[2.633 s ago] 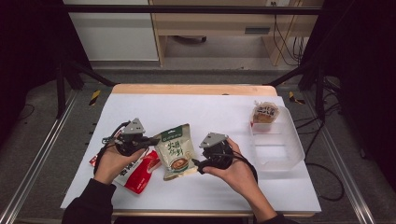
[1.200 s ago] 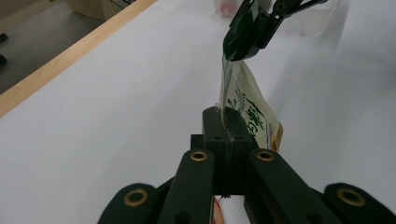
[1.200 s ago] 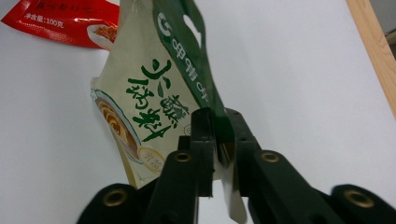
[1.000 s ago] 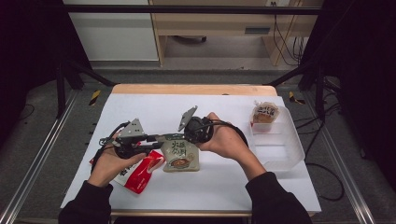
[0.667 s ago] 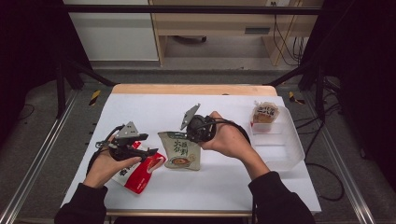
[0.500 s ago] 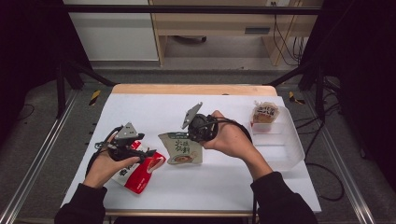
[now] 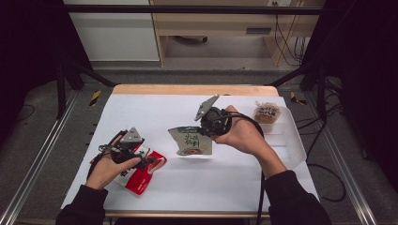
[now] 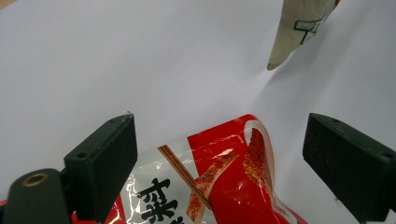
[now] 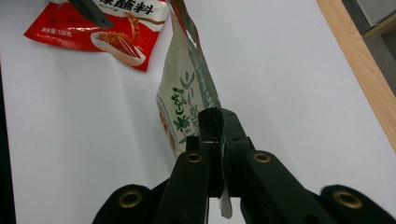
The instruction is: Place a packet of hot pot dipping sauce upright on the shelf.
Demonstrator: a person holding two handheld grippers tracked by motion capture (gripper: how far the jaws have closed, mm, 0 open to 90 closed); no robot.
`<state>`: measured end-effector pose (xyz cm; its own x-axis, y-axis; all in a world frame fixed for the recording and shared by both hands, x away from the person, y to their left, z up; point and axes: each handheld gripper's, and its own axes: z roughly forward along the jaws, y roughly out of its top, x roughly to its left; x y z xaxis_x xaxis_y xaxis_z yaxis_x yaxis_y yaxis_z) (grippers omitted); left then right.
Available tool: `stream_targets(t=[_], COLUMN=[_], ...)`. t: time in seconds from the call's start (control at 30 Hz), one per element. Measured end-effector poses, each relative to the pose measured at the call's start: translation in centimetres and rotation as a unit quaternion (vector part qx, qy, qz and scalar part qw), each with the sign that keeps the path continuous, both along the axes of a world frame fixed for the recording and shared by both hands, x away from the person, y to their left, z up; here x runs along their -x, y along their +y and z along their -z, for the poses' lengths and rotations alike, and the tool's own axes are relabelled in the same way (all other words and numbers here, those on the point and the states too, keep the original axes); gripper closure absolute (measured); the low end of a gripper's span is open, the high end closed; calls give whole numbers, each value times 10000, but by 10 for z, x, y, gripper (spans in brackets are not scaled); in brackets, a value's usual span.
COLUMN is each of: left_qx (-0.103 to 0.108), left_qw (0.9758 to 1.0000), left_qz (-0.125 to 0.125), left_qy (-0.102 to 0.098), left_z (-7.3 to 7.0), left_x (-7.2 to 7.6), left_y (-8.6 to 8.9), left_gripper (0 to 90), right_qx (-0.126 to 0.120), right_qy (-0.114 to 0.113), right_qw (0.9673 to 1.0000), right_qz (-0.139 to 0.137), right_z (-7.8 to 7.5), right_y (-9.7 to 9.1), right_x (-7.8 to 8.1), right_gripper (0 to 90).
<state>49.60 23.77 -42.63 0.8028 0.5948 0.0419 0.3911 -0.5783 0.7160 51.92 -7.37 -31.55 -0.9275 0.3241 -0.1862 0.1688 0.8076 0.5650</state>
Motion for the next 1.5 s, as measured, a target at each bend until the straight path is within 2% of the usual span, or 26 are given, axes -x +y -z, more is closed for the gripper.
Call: stream_targets(t=[0.2, 0.63, 0.87, 1.2, 1.5], left_qx=[51, 39, 82, 100, 93], left_qw=[9999, 9999, 9995, 9995, 9995], left_qz=[-95, -127, -254, -244, -248], left_qy=[-95, -101, -146, -152, -158], left_z=[-2, 1, 2, 2, 3], left_x=[1, 7, 7, 7, 7], left_y=[3, 7, 11, 12, 12], left_gripper=[93, 82, 82, 81, 82], right_qx=[-84, -218, -246, -241, -247], right_qy=[-47, -198, -273, -335, -450], right_qw=[10000, 9995, 9992, 9990, 9985], right_qz=[22, 122, 168, 149, 210], right_z=[-7, -23, -30, -34, -44], right_y=[-9, -30, -40, -44, -53], right_x=[2, 6, 9, 10, 13], right_gripper=[900, 900, 900, 900, 900])
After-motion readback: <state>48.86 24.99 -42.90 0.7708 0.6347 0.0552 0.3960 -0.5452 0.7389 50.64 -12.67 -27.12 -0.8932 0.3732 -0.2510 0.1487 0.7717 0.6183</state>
